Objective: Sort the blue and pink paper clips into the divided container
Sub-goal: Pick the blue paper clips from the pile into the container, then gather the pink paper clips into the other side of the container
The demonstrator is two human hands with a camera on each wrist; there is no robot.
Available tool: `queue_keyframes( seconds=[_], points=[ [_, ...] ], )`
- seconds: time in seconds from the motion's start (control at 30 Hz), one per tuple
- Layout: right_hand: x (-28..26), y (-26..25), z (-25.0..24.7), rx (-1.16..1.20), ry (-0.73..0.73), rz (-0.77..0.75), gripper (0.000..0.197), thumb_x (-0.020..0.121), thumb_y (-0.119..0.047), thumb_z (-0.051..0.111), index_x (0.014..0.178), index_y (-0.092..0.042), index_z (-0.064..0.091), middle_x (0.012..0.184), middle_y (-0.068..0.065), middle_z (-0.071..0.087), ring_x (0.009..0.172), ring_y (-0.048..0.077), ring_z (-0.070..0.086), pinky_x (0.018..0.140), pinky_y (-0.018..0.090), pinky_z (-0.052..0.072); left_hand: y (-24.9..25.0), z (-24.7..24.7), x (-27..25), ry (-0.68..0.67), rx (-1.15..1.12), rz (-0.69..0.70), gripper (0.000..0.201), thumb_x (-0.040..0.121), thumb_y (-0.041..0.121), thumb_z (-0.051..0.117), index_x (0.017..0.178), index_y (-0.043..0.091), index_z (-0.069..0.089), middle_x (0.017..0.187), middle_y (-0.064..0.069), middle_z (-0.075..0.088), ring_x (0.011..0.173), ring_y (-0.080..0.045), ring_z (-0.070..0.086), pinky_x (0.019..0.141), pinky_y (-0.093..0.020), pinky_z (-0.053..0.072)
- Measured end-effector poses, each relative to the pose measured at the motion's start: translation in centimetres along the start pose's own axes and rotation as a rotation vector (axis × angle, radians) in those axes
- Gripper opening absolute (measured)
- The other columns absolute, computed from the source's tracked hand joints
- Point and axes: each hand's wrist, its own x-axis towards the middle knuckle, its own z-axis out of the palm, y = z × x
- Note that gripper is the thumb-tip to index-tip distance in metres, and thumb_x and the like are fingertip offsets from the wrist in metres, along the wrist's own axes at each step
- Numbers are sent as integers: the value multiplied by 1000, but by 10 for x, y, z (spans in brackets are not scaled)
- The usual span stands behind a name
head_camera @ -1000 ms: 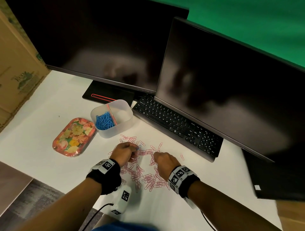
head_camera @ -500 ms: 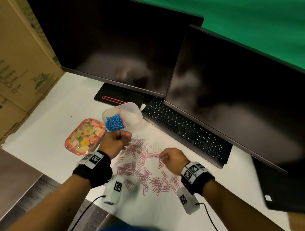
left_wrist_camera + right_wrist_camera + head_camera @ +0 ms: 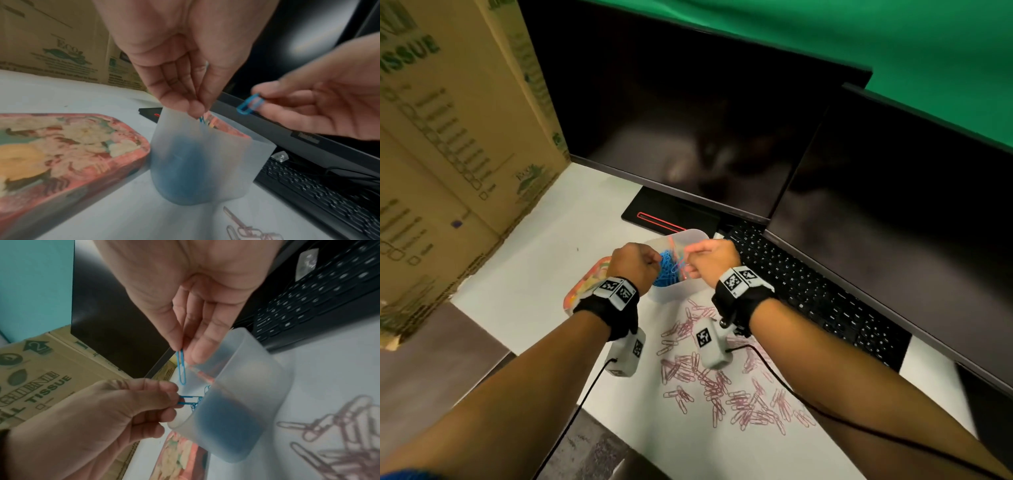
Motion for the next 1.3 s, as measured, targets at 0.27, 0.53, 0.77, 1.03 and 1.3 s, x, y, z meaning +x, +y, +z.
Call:
queue_keyframes(
  seconds=[0.27, 0.53, 0.77, 1.03, 1.3],
  points=[
    [-5, 14, -7, -411, 107, -182, 25, 87, -8, 57, 94, -24, 75, 95, -3, 73, 79, 16, 67, 77, 32, 58, -9, -21, -28, 120, 5, 96, 7, 85, 17, 63, 86, 19, 69, 84, 6, 65, 74, -15, 62, 60, -17, 41],
    [-58, 124, -66, -940, -192, -37, 54, 96, -22, 42, 148, -29, 28, 158, -1, 22, 143, 22, 28, 115, 38, 29, -56, 42, -80, -390, 449, 159, 57, 91, 33, 54, 144, 19, 38, 148, -5, 37, 132, -25, 42, 108, -35, 36],
    [-71, 136, -47, -1083, -417, -188, 60, 99, -35, 30, 153, -25, 6, 162, 0, -6, 148, 23, -6, 120, 50, -1, -25, 109, -73, -448, 560, 317, 72, 94, 41, 42, 153, 20, 6, 161, -12, -2, 148, -30, 4, 119, -43, 19],
    [-117, 175, -104, -1020, -268, -298, 60, 96, -33, 24, 153, -16, 14, 162, 1, 3, 149, 15, 0, 122, 40, 11, -30, 128, -104, -516, 641, 538, 69, 90, 30, 39, 152, 13, 16, 161, -12, 0, 149, -28, 1, 121, -43, 11],
    [-126, 212, -132, -1024, -2, 145, 69, 99, -39, 27, 152, -11, -7, 160, 9, -15, 148, 24, -13, 120, 48, -2, -38, 112, -127, -355, 321, 484, 64, 88, 26, 53, 148, 19, 33, 158, -9, 21, 145, -28, 22, 118, -36, 24]
  ],
)
